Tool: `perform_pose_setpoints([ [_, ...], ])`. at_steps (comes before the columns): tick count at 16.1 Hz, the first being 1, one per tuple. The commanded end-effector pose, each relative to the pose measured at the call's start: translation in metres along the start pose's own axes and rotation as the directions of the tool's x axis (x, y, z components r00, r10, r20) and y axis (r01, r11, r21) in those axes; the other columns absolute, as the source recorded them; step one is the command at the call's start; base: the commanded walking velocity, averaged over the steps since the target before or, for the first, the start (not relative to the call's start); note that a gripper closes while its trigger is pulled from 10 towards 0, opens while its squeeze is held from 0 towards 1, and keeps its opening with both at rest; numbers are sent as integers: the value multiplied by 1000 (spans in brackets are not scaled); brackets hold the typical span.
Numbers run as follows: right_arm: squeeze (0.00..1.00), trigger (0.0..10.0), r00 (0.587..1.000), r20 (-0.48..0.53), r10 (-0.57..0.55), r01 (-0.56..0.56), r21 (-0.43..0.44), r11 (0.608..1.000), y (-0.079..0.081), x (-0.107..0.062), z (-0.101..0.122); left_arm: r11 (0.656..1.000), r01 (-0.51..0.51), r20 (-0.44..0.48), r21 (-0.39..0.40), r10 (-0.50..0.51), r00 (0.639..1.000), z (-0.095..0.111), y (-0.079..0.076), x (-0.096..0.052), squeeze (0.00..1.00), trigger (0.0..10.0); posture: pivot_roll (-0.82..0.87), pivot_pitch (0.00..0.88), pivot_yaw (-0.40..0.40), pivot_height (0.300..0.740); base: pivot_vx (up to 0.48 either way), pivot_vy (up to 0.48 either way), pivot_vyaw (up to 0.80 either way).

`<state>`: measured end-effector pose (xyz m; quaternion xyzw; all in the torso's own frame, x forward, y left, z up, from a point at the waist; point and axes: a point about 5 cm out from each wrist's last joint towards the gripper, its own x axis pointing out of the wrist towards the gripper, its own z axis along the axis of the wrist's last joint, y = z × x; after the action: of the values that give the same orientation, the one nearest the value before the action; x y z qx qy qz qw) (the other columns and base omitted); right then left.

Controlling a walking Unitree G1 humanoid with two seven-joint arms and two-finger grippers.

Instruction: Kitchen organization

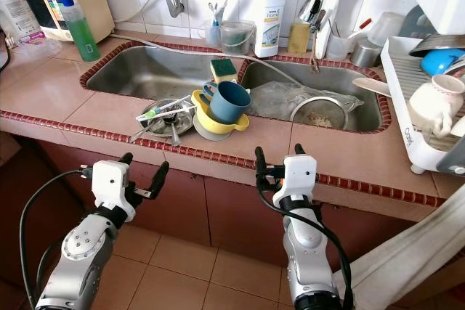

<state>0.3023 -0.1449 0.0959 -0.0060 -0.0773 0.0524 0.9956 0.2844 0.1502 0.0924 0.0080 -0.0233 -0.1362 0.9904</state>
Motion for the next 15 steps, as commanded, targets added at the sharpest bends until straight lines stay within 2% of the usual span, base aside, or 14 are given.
perform_pose_setpoints([
  [1, 0, 10000, 1000, 11, 0, 0, -13, 1000, 2, 1, 0, 1000, 20, 39, -1, -20, 999, 5, 1, 4, 0, 10000, -77, 0, 16, 740, 0, 0, 0],
  [4, 0, 10000, 999, 0, -34, 34, -35, 999, -5, -6, -6, 998, 69, 75, 2, -69, 995, 3, -1, -1, 0, 10000, -86, 0, 9, 740, 0, 0, 0],
  [6, 0, 10000, 998, 29, -62, 64, -59, 996, -10, -16, -3, 998, 67, 83, -8, -66, 994, 0, 3, -15, 0, 10000, -100, 0, 10, 740, 0, 0, 0],
  [9, 0, 10000, 991, 75, -112, 117, -71, 991, -14, -25, 4, 997, 70, 121, -22, -67, 990, 7, 7, -26, 0, 10000, -109, 0, 17, 740, 0, 0, 0],
  [12, 0, 10000, 998, 29, -48, 50, -80, 996, -13, -51, -5, 1000, 7, 58, -29, -6, 998, -7, 16, -40, 0, 10000, -116, 0, 33, 740, 0, 0, 0],
  [15, 0, 10000, 1000, 16, -16, 17, -51, 999, -10, -60, -4, 998, -47, 42, -35, 49, 998, -2, 21, -38, 0, 10000, -123, 0, 48, 740, 0, 0, 0],
])
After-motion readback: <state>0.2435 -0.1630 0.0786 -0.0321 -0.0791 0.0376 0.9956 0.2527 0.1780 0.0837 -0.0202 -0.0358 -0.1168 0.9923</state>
